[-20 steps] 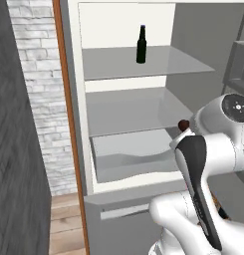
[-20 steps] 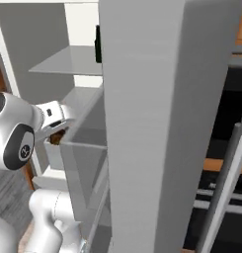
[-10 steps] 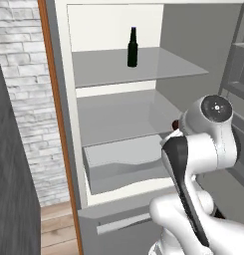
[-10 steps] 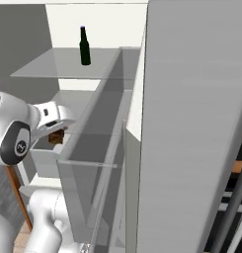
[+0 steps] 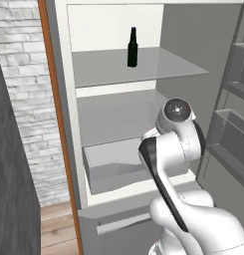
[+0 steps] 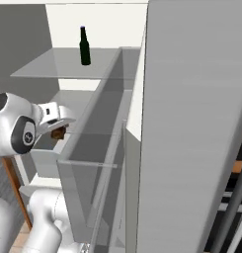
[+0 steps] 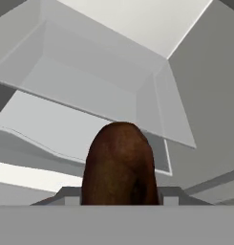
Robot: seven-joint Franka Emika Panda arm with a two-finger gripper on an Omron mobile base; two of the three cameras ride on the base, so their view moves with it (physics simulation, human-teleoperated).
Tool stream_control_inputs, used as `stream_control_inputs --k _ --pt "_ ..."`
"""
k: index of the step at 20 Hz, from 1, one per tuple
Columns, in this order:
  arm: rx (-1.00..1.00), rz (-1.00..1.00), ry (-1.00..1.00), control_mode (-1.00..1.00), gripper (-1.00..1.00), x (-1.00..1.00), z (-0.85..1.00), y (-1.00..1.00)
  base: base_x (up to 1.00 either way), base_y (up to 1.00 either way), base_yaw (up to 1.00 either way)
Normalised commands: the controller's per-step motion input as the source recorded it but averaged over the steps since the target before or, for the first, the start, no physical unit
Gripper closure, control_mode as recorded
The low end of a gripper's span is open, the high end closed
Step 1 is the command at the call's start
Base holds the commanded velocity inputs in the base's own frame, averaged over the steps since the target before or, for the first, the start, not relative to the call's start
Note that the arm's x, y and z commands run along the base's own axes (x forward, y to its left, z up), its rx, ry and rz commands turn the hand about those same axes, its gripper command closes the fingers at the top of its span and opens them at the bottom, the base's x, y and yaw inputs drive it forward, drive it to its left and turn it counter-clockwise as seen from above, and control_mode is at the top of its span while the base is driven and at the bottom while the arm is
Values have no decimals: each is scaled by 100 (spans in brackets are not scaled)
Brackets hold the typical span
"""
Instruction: Place the beer and liquor on the top shelf of the fridge to keep them out of children's reach, and place the sweet potato on lower shelves for easy access.
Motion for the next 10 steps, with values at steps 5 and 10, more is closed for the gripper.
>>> stream_control_inputs --k 5,10 --pt "0 4 1 -100 100 64 -30 -1 0 0 0" --pt "-6 21 1 -100 100 40 -36 0 0 0 0"
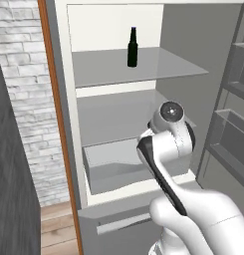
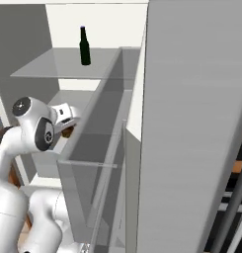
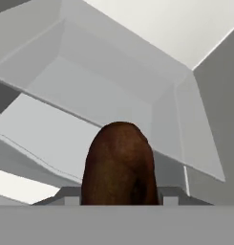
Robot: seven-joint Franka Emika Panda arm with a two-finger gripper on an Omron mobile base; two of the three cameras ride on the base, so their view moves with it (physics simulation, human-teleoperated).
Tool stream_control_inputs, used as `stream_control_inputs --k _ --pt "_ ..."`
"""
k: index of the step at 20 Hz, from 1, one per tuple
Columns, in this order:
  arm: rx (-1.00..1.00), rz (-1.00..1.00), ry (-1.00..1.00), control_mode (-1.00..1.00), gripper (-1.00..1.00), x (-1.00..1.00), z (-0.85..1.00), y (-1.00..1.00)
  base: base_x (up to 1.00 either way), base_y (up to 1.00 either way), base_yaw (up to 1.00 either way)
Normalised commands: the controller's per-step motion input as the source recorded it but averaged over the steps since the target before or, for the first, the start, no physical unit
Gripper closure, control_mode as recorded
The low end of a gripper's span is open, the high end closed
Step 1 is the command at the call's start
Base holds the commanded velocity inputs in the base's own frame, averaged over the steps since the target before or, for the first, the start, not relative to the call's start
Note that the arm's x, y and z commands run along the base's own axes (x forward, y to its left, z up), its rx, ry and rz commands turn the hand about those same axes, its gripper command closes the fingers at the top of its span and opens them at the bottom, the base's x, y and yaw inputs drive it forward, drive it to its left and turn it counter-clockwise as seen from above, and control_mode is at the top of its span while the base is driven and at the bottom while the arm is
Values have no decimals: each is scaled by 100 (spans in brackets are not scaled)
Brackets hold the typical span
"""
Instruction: Place the beer and liquor on the top shelf of the fridge to keep them out of children's reach, and place the sweet potato on lower shelves for easy access.
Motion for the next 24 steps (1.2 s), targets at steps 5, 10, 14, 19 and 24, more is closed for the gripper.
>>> stream_control_inputs --k 5,10,14,19,24 --pt "-19 35 2 -100 100 17 -26 -4 0 0 0" --pt "-27 37 7 -100 100 21 -18 0 0 0 0" --pt "-24 33 12 -100 100 36 -6 0 0 0 0" --pt "-13 24 13 -100 100 59 0 0 0 0 0" --pt "-8 13 6 -100 100 57 0 1 0 0 0"
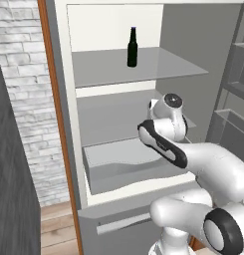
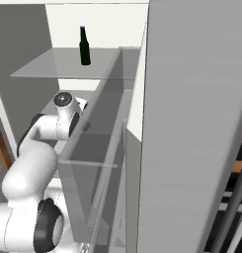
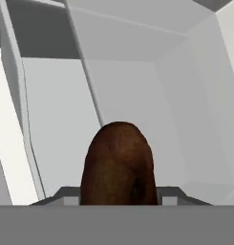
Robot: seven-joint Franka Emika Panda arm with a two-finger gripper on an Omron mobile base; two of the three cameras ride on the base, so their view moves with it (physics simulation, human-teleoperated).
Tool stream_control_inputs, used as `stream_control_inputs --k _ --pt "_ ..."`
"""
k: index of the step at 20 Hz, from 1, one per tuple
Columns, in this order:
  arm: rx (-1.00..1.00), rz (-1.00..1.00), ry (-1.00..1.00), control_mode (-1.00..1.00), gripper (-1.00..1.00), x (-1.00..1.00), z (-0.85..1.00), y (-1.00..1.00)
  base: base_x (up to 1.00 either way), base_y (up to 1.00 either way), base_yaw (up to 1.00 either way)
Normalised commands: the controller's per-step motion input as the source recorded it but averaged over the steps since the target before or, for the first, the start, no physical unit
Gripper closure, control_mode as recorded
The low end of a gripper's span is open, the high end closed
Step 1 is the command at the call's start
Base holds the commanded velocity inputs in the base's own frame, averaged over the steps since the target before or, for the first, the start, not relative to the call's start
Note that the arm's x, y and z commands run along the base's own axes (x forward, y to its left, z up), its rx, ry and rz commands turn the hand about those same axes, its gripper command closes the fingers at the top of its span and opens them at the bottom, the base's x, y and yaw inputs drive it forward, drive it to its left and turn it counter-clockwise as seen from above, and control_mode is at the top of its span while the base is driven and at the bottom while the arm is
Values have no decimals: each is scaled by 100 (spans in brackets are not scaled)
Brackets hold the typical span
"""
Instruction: Place the beer and liquor on the top shelf of the fridge to keep them out of children's reach, and place the sweet potato on lower shelves for easy access.
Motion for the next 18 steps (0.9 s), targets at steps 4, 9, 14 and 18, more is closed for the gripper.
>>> stream_control_inputs --k 4,9,14,18 --pt "-6 5 0 -100 100 57 -14 8 0 0 0" --pt "-5 0 -5 -100 100 41 -44 4 0 0 0" --pt "-3 0 -4 -100 100 47 -52 0 0 0 0" --pt "0 2 0 -100 100 70 -28 0 0 0 0"
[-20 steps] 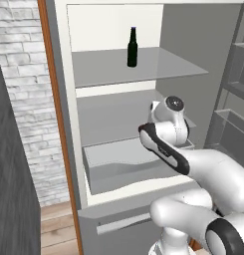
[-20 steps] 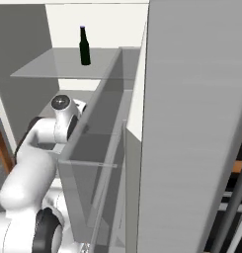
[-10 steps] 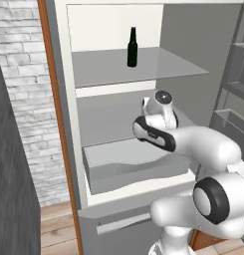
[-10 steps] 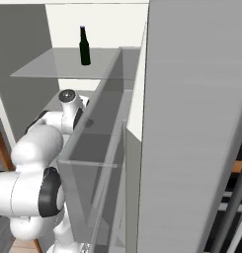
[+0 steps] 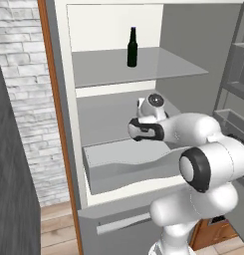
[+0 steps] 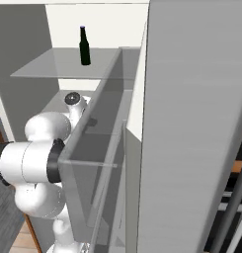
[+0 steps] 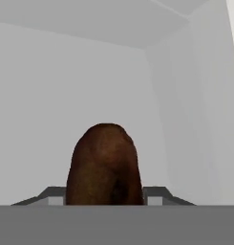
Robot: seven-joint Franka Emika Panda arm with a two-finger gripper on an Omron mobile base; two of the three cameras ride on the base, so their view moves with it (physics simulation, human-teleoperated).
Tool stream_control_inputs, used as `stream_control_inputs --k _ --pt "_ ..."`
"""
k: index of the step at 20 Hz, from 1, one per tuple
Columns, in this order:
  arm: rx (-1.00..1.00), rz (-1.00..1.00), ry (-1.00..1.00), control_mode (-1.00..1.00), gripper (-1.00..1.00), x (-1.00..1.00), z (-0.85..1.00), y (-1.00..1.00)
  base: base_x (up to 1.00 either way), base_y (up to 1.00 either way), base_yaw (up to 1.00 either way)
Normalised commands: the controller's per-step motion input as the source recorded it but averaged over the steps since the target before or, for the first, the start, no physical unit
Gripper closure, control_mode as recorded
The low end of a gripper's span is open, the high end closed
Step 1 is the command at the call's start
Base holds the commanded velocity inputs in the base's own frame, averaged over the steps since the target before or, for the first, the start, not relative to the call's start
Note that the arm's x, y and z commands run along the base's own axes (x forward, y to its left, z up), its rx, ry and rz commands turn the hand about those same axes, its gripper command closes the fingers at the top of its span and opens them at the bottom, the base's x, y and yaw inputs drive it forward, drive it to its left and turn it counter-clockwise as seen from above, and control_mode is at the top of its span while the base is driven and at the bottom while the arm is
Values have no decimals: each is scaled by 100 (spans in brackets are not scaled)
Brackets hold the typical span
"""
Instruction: Place the beer and liquor on the top shelf of the fridge to keep them out of children's reach, and place the sweet potato on lower shelves for easy access.
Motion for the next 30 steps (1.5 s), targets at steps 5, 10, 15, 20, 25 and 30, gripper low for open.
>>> stream_control_inputs --k 5,10,15,20,25,30 --pt "0 1 -2 -100 100 77 -8 0 0 0 0" --pt "-1 1 -14 -100 100 46 -22 5 0 0 0" --pt "-5 2 -29 -100 -100 0 -33 14 0 0 0" --pt "-3 0 -22 -100 -100 0 -7 7 0 0 0" --pt "-2 0 -3 -100 -100 -17 27 0 0 0 0" --pt "-8 0 0 -100 -100 -53 46 0 0 0 0"
